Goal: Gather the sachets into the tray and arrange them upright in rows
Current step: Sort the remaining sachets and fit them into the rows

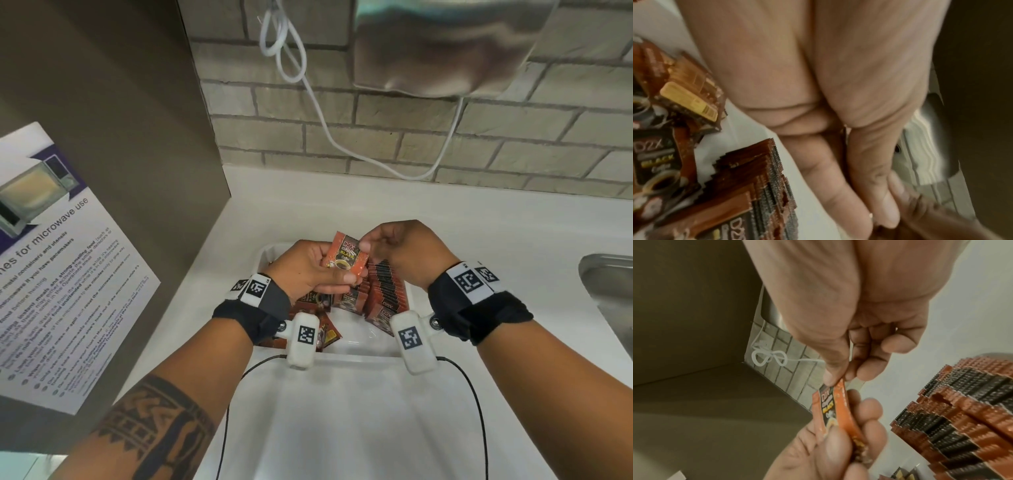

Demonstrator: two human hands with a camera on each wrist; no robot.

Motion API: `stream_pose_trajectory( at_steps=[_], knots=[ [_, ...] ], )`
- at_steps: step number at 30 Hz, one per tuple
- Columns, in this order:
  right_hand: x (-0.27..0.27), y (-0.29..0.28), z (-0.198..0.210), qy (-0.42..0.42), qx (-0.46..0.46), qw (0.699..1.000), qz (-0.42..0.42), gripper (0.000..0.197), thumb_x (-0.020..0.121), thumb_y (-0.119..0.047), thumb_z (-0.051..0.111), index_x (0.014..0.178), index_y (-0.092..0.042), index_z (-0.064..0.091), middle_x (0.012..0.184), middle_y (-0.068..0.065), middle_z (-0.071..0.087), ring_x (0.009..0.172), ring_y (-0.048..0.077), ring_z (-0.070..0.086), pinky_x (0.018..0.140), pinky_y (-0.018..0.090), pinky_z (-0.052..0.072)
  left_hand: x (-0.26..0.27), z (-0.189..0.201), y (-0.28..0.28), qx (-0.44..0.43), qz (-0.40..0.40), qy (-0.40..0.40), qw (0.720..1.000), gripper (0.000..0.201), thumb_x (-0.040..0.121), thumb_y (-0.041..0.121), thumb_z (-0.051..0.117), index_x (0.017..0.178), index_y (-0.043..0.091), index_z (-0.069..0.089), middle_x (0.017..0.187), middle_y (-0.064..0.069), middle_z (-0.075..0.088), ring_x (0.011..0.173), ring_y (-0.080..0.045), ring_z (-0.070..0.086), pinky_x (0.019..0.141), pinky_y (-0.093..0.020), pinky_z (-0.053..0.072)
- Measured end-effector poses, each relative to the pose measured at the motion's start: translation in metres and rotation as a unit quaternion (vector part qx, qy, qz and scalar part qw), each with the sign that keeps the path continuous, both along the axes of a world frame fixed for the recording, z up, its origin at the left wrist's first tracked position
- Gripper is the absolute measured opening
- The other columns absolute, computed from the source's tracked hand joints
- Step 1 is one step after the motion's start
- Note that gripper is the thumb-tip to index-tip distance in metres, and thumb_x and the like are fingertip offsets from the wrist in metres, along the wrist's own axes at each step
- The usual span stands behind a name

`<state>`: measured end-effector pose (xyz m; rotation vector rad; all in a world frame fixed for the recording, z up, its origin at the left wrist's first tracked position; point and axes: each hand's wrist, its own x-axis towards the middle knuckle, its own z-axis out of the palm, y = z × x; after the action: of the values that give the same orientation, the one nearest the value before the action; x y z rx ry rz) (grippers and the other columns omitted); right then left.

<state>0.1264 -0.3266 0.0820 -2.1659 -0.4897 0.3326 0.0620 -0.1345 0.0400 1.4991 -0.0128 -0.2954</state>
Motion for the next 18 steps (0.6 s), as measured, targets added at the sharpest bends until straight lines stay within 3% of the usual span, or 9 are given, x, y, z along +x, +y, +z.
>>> stream_pose_trajectory(
  at_steps=[5, 7, 9, 11, 13, 15, 17, 18],
  knots=[
    [-0.003, 0.005, 0.002, -0.041, -0.014, 0.999, 0.002, 0.004, 0.088, -0.022, 0.073, 0.085, -0.024, 0.074, 0.076, -0.005, 0.071, 0.074, 0.013, 0.066, 0.073, 0.027, 0.052, 0.005, -0.002, 0.001, 0.101, 0.033, -0.011, 0.994, 0.036, 0.073, 0.002, 0.086, 0.105, 0.013, 0.074, 0.093, -0.004, 0.078, 0.089, -0.018, 0.075, 0.079, -0.038, 0.063],
    [-0.005, 0.006, -0.001, -0.070, -0.050, 0.996, 0.013, 0.009, 0.089, -0.020, 0.071, 0.083, -0.027, 0.072, 0.078, -0.007, 0.070, 0.076, 0.011, 0.065, 0.071, 0.022, 0.050, 0.005, -0.007, 0.004, 0.141, 0.022, -0.016, 0.990, 0.039, 0.069, 0.007, 0.090, 0.104, 0.019, 0.076, 0.094, -0.003, 0.078, 0.088, -0.017, 0.075, 0.082, -0.040, 0.062],
    [-0.007, 0.007, -0.004, -0.080, -0.096, 0.992, 0.026, 0.014, 0.090, -0.016, 0.066, 0.084, -0.027, 0.072, 0.078, -0.012, 0.069, 0.076, 0.005, 0.063, 0.066, 0.015, 0.046, 0.004, -0.012, 0.009, 0.229, 0.009, -0.016, 0.973, 0.040, 0.064, 0.024, 0.095, 0.098, 0.025, 0.075, 0.092, 0.003, 0.078, 0.087, -0.015, 0.075, 0.087, -0.041, 0.060],
    [-0.008, 0.005, -0.010, -0.070, -0.125, 0.989, 0.034, 0.016, 0.089, -0.013, 0.063, 0.085, -0.026, 0.073, 0.080, -0.014, 0.069, 0.077, 0.001, 0.062, 0.067, 0.015, 0.045, 0.003, -0.013, 0.014, 0.364, 0.005, 0.006, 0.931, 0.041, 0.061, 0.043, 0.094, 0.091, 0.023, 0.073, 0.086, 0.006, 0.075, 0.083, -0.015, 0.072, 0.086, -0.039, 0.059],
    [-0.010, 0.003, -0.018, -0.060, -0.152, 0.986, 0.038, 0.012, 0.089, -0.016, 0.065, 0.086, -0.024, 0.074, 0.081, -0.015, 0.067, 0.078, 0.001, 0.059, 0.067, 0.016, 0.044, 0.003, -0.013, 0.017, 0.509, -0.020, 0.041, 0.860, 0.048, 0.066, 0.058, 0.086, 0.083, 0.015, 0.072, 0.084, 0.002, 0.072, 0.086, -0.018, 0.068, 0.082, -0.034, 0.056],
    [-0.010, 0.004, -0.028, -0.067, -0.175, 0.982, 0.038, 0.007, 0.086, -0.021, 0.070, 0.082, -0.025, 0.075, 0.080, -0.016, 0.065, 0.078, 0.005, 0.060, 0.068, 0.020, 0.046, 0.004, -0.015, 0.018, 0.584, -0.076, 0.065, 0.805, 0.058, 0.071, 0.069, 0.075, 0.072, 0.012, 0.067, 0.084, -0.006, 0.070, 0.088, -0.024, 0.067, 0.082, -0.035, 0.054],
    [-0.009, 0.007, -0.039, -0.066, -0.190, 0.979, 0.020, 0.009, 0.080, -0.025, 0.072, 0.073, -0.029, 0.074, 0.080, -0.015, 0.067, 0.083, 0.010, 0.063, 0.075, 0.027, 0.051, 0.002, -0.016, 0.013, 0.585, -0.131, 0.073, 0.797, 0.054, 0.081, 0.065, 0.068, 0.080, 0.012, 0.072, 0.093, -0.011, 0.071, 0.092, -0.027, 0.067, 0.083, -0.036, 0.052],
    [-0.010, 0.009, -0.043, -0.065, -0.202, 0.977, 0.007, 0.009, 0.078, -0.028, 0.071, 0.069, -0.031, 0.073, 0.081, -0.015, 0.068, 0.087, 0.013, 0.063, 0.079, 0.032, 0.053, 0.001, -0.015, 0.009, 0.569, -0.157, 0.072, 0.804, 0.045, 0.086, 0.059, 0.067, 0.090, 0.015, 0.076, 0.098, -0.006, 0.072, 0.095, -0.024, 0.066, 0.084, -0.034, 0.052]
  ],
)
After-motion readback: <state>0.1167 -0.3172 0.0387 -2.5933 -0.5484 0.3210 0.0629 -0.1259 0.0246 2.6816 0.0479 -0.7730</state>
